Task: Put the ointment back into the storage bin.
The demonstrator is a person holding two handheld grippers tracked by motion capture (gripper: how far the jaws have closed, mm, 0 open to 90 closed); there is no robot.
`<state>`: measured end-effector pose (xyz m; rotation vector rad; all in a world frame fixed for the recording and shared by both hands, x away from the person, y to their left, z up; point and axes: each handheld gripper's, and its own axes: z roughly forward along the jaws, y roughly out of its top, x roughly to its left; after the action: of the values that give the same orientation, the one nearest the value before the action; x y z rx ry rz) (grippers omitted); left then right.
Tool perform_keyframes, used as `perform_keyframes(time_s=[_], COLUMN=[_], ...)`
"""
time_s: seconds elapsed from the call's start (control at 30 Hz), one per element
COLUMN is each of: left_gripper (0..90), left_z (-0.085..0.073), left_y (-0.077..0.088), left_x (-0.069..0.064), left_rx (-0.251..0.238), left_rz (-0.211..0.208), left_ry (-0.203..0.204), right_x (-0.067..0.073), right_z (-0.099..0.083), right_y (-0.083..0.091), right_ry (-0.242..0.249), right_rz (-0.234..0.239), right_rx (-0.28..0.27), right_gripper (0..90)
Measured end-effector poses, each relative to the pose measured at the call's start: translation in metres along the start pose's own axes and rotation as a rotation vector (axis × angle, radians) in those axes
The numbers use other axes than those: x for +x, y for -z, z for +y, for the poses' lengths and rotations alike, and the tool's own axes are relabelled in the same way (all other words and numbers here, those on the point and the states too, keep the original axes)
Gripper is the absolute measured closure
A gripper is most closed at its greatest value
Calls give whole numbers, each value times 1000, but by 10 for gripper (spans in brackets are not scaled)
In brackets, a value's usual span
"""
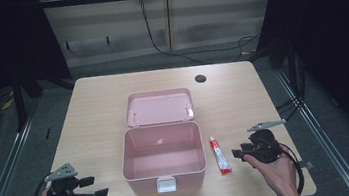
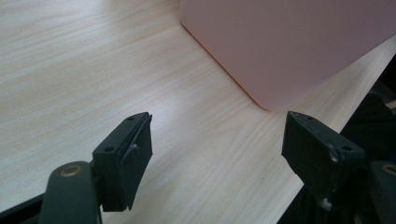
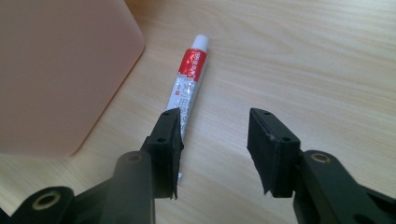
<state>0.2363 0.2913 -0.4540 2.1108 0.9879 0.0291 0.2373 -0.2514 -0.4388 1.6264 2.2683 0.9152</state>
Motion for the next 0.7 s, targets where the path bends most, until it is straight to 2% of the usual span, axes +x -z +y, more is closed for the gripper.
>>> perform_keyframes(time_s=[0.1,0.17,0.3,0.37,0.5,0.7], left_gripper=[243,243,244,243,243,243], left_z=[0,0,0,0,0,0], left_y=[-1,-1,-1,-1,-1,-1], left_x=[0,0,0,0,0,0], left_rx=[4,4,0,0,5,3], left_rz=[-5,-4,1,-2,-2,-4], left_ry=[3,2,5,5,3,3], right_x=[2,3,5,5,4,7], right_z=[6,11,20,25,35,50], right_y=[1,1,-4,-6,-8,-12], right_ry=[-7,1,8,-13,-50,-50], right_rz=[8,3,23,47,53,42], right_rx=[6,20,42,64,107,177], right_gripper=[604,605,607,608,621,624])
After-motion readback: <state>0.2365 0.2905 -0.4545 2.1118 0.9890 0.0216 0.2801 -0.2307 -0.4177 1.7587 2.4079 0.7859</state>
